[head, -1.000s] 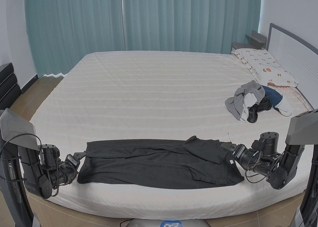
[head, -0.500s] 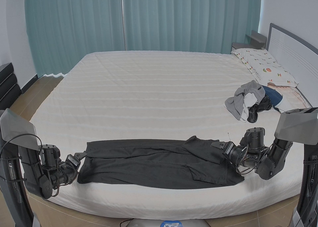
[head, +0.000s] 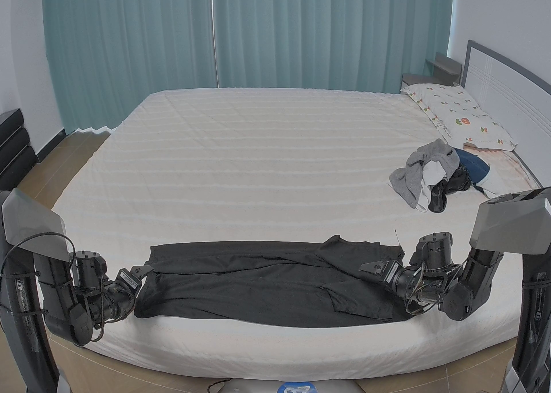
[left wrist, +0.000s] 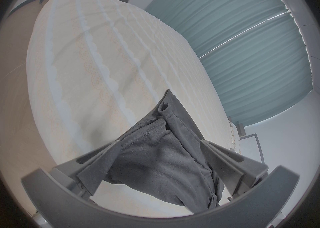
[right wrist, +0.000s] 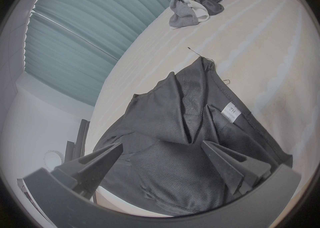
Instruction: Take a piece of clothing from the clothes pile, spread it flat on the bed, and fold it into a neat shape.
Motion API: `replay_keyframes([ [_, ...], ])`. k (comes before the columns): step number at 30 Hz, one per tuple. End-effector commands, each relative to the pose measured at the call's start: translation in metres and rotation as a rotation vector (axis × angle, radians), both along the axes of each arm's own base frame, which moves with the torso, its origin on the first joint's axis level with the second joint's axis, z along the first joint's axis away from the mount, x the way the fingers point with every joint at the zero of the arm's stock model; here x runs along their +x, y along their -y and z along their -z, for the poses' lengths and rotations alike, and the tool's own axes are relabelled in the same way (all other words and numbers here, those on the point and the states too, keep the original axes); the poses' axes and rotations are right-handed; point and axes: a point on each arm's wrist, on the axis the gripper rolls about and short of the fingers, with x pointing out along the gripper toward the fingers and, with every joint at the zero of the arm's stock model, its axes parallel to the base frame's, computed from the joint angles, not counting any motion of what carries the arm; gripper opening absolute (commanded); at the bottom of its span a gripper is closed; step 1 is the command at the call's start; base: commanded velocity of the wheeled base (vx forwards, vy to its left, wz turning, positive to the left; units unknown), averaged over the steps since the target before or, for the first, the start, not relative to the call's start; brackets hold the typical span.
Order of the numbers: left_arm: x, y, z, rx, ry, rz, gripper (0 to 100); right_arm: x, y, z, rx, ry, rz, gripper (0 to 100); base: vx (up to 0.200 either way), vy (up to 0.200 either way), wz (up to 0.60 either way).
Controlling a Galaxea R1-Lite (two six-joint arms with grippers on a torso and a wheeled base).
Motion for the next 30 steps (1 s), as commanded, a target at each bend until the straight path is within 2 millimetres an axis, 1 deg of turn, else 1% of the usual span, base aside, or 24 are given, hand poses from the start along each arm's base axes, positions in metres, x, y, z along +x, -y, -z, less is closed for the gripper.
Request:
replay_keyframes([
  [1,0.000,0.000,0.001,0.000,-0.002,0.000,100,0.003,-0.001,0.009,-0.004,-0.017,0.002,100,0.000,0.000,0.00],
  [4,0.000,0.000,0.001,0.000,-0.004,0.000,100,0.013,0.000,0.014,-0.004,-0.004,0.018,100,0.000,0.000,0.00],
  [5,0.000,0.000,0.001,0.000,-0.004,-0.001,100,0.017,0.002,0.016,-0.007,-0.003,0.033,0,0.000,0.000,0.00],
  [10,0.000,0.000,0.001,0.000,-0.002,-0.001,100,0.018,0.007,0.016,-0.026,-0.009,0.069,0,0.000,0.000,0.00],
  [19,0.000,0.000,0.001,0.000,-0.001,-0.001,100,0.012,0.015,0.008,-0.045,-0.002,0.109,0,0.000,0.000,0.00],
  [25,0.000,0.000,0.001,0.000,-0.002,-0.001,100,0.013,0.022,0.004,-0.044,0.010,0.131,0,0.000,0.000,0.00],
  [30,0.000,0.000,0.001,-0.001,-0.001,-0.002,100,0.014,0.026,0.005,-0.048,0.009,0.142,0,0.000,0.000,0.00],
])
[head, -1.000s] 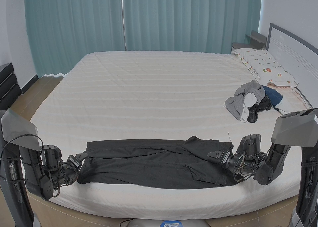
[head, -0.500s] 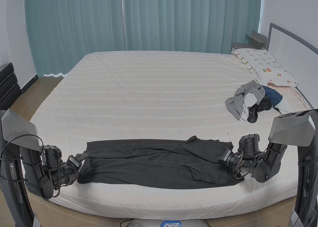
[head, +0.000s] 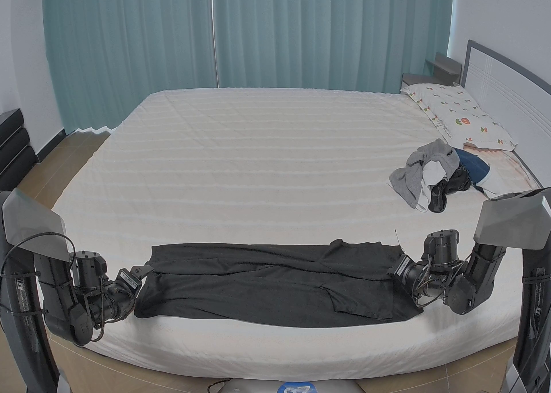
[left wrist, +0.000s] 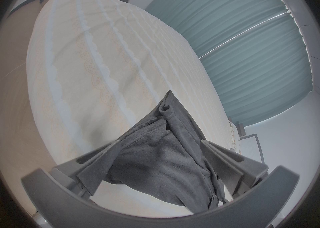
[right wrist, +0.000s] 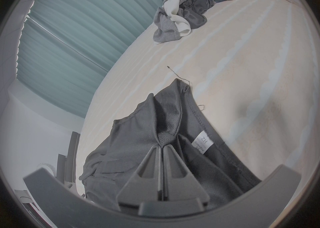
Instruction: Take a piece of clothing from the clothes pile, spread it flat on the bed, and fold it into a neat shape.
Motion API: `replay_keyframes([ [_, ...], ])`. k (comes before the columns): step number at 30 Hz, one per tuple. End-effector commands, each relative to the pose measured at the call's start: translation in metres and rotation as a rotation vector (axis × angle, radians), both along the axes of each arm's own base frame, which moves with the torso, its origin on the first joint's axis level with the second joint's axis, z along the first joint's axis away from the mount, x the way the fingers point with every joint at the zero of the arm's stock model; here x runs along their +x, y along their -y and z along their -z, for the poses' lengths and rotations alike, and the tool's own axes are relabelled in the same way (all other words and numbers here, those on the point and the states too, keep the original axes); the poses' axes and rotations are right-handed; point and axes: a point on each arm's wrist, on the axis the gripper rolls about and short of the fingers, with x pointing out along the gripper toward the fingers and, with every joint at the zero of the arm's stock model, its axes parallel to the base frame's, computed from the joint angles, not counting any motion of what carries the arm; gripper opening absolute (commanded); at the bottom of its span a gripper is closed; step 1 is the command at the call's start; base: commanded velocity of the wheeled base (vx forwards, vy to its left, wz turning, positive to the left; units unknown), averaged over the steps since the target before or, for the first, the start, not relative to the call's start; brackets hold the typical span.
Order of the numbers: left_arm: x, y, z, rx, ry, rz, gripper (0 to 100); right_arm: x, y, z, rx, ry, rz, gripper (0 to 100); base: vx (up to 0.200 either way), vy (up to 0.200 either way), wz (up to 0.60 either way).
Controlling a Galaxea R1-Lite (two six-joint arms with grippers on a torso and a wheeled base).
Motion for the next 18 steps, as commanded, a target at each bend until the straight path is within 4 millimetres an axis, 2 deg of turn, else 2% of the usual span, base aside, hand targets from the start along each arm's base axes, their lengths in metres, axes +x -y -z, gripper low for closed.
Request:
replay_keyframes([
  [1,0.000,0.000,0.000,-0.001,0.000,-0.001,100,0.001,0.003,-0.001,0.000,0.004,0.007,0,0.000,0.000,0.00],
  [10,0.001,-0.001,-0.002,-0.006,0.009,-0.004,100,0.002,0.005,0.003,-0.008,-0.001,0.007,0,0.000,0.000,0.00],
  [11,0.001,-0.001,-0.002,-0.006,0.009,-0.004,100,0.002,0.005,0.003,-0.008,-0.001,0.007,100,0.000,0.000,0.00],
  [14,0.005,-0.002,-0.008,0.001,0.043,-0.005,100,0.002,0.005,-0.002,0.017,0.013,0.003,100,0.000,0.000,0.00],
  [18,0.022,-0.001,-0.017,0.008,0.111,0.002,100,0.000,0.004,-0.003,0.028,0.026,0.001,100,0.000,0.000,0.00],
])
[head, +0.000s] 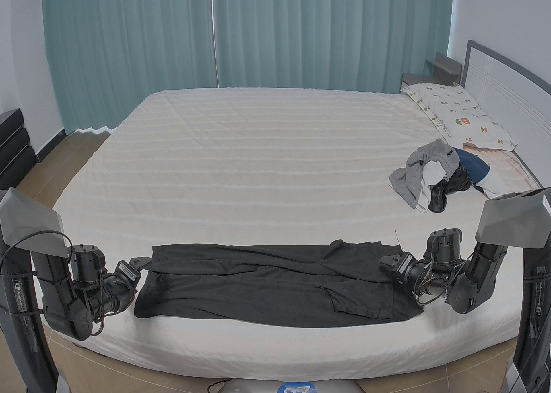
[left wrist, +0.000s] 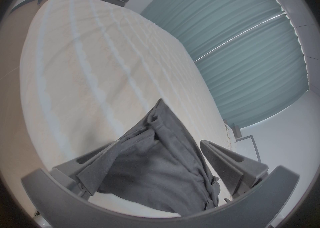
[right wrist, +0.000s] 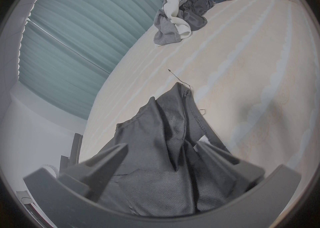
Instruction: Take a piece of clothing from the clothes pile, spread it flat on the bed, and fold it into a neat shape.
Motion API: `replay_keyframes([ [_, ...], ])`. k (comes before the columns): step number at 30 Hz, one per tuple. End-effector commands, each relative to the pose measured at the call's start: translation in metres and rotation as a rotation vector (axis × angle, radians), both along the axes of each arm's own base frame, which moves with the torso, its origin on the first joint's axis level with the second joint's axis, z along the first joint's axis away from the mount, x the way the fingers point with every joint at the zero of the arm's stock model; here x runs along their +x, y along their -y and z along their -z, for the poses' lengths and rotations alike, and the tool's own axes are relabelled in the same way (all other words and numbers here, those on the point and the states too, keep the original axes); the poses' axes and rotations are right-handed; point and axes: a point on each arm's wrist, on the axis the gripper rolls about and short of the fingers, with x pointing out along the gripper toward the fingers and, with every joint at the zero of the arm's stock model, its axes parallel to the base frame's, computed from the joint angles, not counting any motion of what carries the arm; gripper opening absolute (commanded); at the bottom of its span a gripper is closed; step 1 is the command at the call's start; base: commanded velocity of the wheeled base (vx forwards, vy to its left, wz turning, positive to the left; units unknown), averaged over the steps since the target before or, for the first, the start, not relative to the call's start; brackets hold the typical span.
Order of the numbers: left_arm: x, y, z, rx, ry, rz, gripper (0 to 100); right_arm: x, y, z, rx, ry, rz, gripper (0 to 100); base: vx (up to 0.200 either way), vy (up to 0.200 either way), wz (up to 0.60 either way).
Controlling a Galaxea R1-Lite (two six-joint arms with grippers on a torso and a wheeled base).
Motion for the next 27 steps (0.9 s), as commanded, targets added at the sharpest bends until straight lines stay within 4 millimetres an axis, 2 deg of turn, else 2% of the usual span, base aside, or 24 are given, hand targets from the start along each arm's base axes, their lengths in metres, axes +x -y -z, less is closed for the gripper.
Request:
replay_keyframes([
  [1,0.016,0.001,-0.010,0.007,0.069,0.007,100,-0.003,-0.001,-0.001,0.014,0.009,-0.002,100,0.000,0.000,0.00],
  [9,0.057,0.000,-0.004,0.053,0.007,0.022,100,-0.005,-0.004,0.001,0.019,0.011,-0.008,100,0.000,0.000,0.00],
  [12,0.067,0.002,-0.002,0.058,0.006,0.031,100,-0.006,-0.004,0.002,0.019,0.006,-0.010,100,0.000,0.000,0.00],
  [15,0.083,0.002,0.008,0.099,0.004,0.007,100,-0.006,-0.004,0.002,0.019,0.008,-0.010,100,0.000,0.000,0.00],
  [17,0.083,0.001,0.009,0.102,0.003,0.004,100,-0.006,-0.004,0.002,0.019,0.008,-0.010,100,0.000,0.000,0.00],
  [18,0.084,0.002,0.017,0.149,-0.013,0.014,100,-0.006,-0.004,0.002,0.019,0.008,-0.010,100,0.000,0.000,0.00],
  [26,0.081,0.004,0.021,0.178,-0.030,0.039,100,-0.005,-0.005,0.005,0.018,0.002,-0.010,100,0.000,0.000,0.00],
  [27,0.081,0.004,0.021,0.178,-0.030,0.039,0,-0.005,-0.005,0.005,0.018,0.002,-0.010,100,0.000,0.000,0.00],
])
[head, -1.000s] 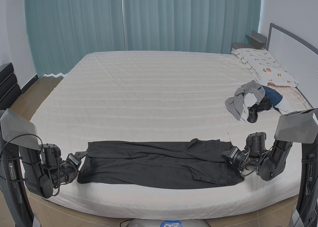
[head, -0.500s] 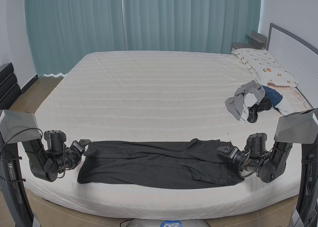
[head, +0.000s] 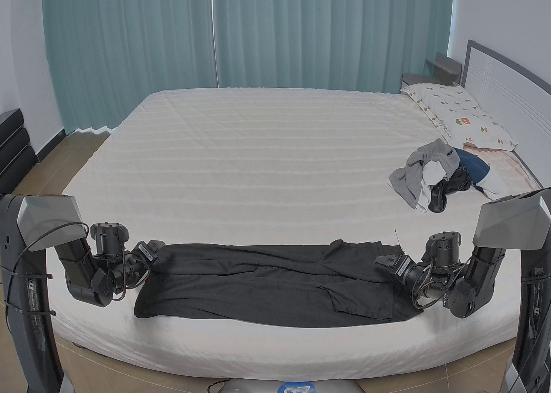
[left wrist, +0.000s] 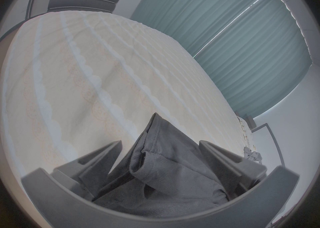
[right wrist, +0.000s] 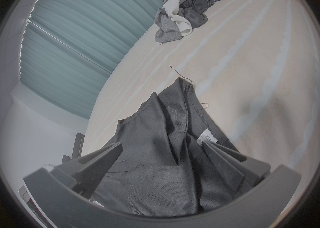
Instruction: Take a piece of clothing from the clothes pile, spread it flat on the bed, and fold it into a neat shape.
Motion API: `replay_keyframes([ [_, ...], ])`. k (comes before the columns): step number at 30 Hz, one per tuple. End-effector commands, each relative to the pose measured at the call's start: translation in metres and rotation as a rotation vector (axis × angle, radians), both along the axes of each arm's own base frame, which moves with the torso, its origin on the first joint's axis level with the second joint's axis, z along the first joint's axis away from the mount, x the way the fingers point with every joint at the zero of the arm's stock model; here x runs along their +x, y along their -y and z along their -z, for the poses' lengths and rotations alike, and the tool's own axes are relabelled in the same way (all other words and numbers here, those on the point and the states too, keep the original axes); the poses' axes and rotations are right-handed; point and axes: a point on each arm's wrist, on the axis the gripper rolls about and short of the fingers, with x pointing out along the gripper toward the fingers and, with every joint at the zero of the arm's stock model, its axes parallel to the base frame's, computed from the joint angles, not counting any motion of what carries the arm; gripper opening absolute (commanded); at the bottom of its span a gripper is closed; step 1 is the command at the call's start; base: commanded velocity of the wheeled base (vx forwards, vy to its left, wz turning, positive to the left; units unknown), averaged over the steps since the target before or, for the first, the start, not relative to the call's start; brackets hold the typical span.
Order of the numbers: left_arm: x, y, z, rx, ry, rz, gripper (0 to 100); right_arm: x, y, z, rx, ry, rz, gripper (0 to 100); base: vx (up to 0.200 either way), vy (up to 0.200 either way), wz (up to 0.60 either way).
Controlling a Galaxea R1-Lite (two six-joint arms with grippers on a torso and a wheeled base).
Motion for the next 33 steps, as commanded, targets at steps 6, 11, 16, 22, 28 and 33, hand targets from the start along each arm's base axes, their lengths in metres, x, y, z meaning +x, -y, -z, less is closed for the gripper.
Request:
replay_keyframes([
  [6,-0.005,-0.004,0.011,0.033,-0.035,-0.034,0,0.000,0.001,0.004,-0.002,-0.011,0.003,100,0.000,0.000,0.00],
  [11,-0.007,-0.003,0.012,0.035,-0.046,-0.046,0,0.000,0.001,0.004,-0.001,-0.011,0.005,100,0.000,0.000,0.00],
  [16,-0.009,-0.001,0.011,0.035,-0.047,-0.040,0,0.000,0.001,0.004,-0.001,-0.011,0.004,100,0.000,0.000,0.00],
  [22,-0.012,-0.001,0.013,0.034,-0.056,-0.035,100,0.001,0.001,0.003,0.001,-0.008,0.006,100,0.000,0.000,0.00],
  [28,-0.014,-0.007,-0.001,0.025,-0.027,-0.040,100,0.000,0.009,-0.021,0.015,0.051,0.030,100,0.000,0.000,0.00],
  [33,-0.015,-0.014,-0.009,0.009,-0.004,-0.048,100,0.000,0.022,-0.040,0.031,0.101,0.060,100,0.000,0.000,0.00],
])
